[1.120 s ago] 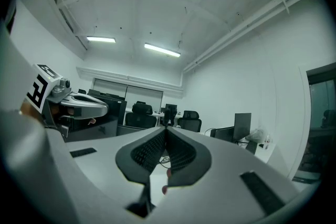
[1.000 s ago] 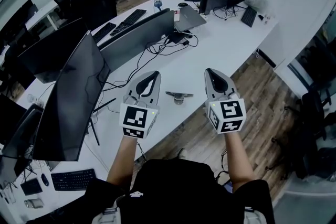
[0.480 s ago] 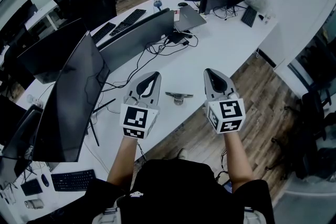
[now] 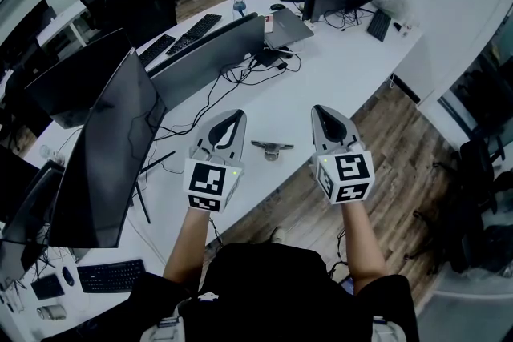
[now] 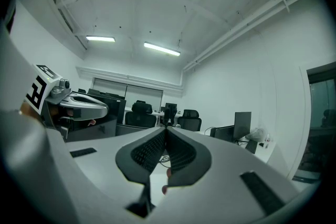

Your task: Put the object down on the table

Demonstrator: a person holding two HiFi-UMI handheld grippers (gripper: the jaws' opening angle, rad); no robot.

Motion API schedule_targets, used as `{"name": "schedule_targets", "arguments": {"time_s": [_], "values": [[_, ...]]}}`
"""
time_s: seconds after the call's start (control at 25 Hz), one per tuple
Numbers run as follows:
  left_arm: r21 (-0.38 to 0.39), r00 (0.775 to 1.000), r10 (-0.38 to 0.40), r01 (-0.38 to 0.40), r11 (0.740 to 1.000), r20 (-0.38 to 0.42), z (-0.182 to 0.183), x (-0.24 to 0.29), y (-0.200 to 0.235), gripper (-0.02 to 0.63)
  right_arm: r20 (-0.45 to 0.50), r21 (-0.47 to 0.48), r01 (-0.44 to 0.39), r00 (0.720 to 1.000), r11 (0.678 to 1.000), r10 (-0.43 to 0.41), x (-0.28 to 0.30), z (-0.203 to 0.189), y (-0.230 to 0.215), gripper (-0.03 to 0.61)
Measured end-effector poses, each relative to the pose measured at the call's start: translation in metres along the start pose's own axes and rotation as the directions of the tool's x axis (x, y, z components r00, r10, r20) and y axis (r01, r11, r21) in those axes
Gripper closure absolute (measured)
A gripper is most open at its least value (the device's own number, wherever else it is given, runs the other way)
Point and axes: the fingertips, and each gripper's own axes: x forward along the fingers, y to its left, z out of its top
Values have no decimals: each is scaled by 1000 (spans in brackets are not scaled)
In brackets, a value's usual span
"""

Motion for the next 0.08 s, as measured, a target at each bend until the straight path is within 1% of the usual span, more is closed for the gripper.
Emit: {"name": "schedule_targets", "arguments": {"time_s": [0.08], "values": [[0,1000,0,0,1000,0,0,0,-1,600,-1,1,-1,1000,1000,1,-1,0,0,554]]}}
